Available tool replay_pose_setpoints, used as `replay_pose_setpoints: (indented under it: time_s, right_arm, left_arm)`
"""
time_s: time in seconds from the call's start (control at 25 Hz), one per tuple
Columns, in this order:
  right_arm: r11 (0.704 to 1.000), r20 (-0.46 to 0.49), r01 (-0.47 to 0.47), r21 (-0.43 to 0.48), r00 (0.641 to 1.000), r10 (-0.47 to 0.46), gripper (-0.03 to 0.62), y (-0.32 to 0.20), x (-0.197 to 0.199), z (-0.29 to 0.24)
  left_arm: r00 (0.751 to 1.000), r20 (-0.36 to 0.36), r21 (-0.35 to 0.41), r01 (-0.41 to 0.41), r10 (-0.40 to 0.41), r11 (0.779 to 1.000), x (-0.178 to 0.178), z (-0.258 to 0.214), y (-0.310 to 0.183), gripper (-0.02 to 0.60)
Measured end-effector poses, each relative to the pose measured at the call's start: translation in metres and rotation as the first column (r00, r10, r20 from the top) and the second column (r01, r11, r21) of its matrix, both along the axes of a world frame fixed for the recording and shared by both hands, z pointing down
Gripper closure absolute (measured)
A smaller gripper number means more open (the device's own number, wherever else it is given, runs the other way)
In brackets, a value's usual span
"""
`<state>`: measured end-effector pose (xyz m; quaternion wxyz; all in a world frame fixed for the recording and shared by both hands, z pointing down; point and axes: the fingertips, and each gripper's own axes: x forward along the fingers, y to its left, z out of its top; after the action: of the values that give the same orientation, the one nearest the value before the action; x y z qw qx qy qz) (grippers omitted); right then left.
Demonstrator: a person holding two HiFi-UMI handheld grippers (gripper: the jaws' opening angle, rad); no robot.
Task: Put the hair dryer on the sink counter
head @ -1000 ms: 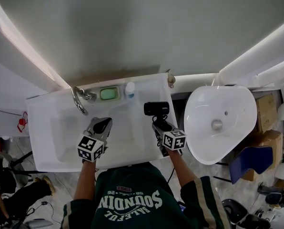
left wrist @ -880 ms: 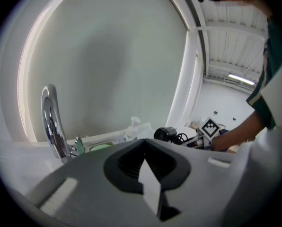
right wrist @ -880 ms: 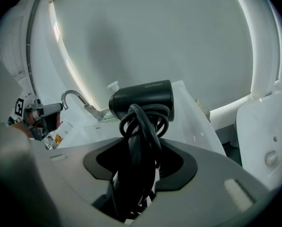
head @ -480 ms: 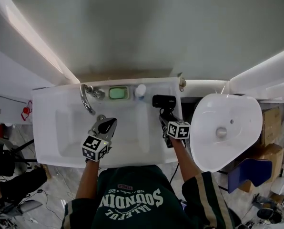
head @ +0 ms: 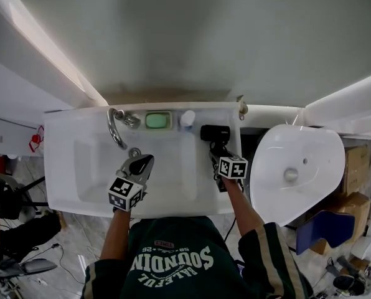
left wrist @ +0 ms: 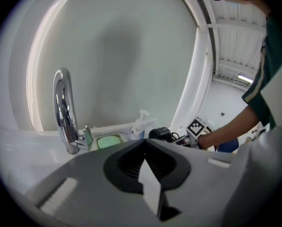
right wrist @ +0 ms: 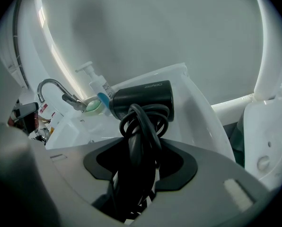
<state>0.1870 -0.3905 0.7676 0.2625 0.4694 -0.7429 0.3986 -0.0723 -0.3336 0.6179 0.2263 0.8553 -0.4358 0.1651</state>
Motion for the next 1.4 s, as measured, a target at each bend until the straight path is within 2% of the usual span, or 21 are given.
replay_pose_setpoints:
  time_s: [0.52,0.76,0.88,1.16,1.4]
  right_arm:
    - [0.998,-0.054,-0.018,-0.057,0.998,0.015,0.402,0.009,-0.001,0.017]
    - [0.998,-0.128,-0.019,-0.063,0.992,0.010,0.399,0.010,0.002,0.016]
    - [0.998,-0.158,-0.030,-0.052,0.987,0.021,0.377,0.012,0.005,0.013]
    - [0.998,-0.179,-0.058,0.017,0.982,0.060,0.372,0.026,0.011,-0.006]
    - [0.969,-0.226,-0.086,0.231,0.964,0.139,0.373,0.030,0.017,-0.055]
  left_arm:
    - [1.000,-0.006,-0.010,0.003,-0.003,1.000,-0.008,0.005,0.013,0.529]
    - [1.000,-0.011,-0.002,-0.015,0.015,1.000,-0.009,0.002,0.019,0.529]
    - [1.000,-0.012,-0.001,-0.020,0.020,1.000,-0.013,0.002,0.024,0.529]
    - [0.999,-0.021,0.012,-0.031,0.032,0.999,-0.022,-0.002,0.033,0.529]
    - [0.999,-0.024,0.034,-0.039,0.039,0.999,-0.027,-0.009,0.041,0.529]
